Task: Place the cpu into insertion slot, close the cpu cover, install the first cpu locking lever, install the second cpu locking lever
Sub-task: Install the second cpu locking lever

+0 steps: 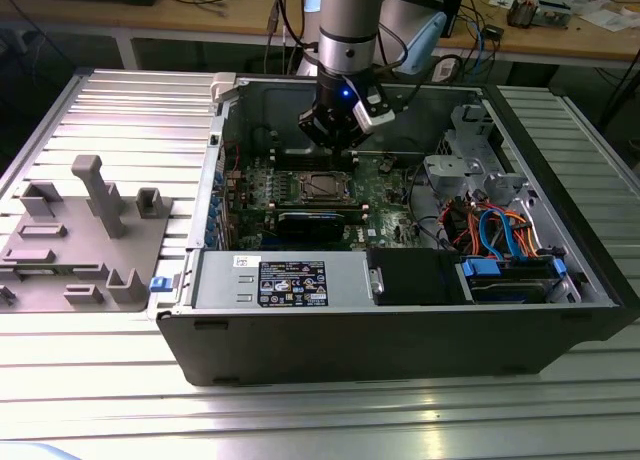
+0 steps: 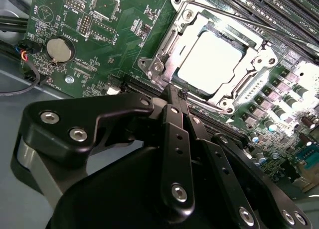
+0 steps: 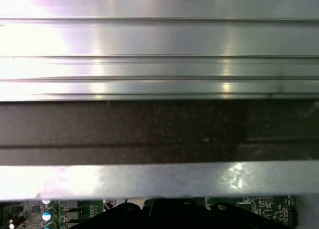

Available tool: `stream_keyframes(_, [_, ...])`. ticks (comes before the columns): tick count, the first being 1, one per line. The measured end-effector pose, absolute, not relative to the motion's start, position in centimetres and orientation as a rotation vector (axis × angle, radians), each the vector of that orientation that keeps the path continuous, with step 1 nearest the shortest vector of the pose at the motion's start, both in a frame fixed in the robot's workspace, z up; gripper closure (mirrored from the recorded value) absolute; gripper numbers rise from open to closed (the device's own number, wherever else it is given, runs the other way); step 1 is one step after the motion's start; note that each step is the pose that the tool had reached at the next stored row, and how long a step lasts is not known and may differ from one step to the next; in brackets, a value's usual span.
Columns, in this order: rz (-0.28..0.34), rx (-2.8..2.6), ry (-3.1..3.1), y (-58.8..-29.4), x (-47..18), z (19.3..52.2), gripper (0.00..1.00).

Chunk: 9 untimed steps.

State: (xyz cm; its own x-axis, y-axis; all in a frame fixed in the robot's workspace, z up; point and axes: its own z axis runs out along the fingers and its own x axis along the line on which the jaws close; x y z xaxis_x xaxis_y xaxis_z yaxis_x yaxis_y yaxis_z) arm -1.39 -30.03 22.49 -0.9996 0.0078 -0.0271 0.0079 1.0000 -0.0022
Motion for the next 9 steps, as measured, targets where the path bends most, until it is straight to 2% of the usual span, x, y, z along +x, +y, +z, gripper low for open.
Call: stream_keyframes(9, [-0.004, 0.012, 3.114, -30.84, -1.39, 22.49, 0.89])
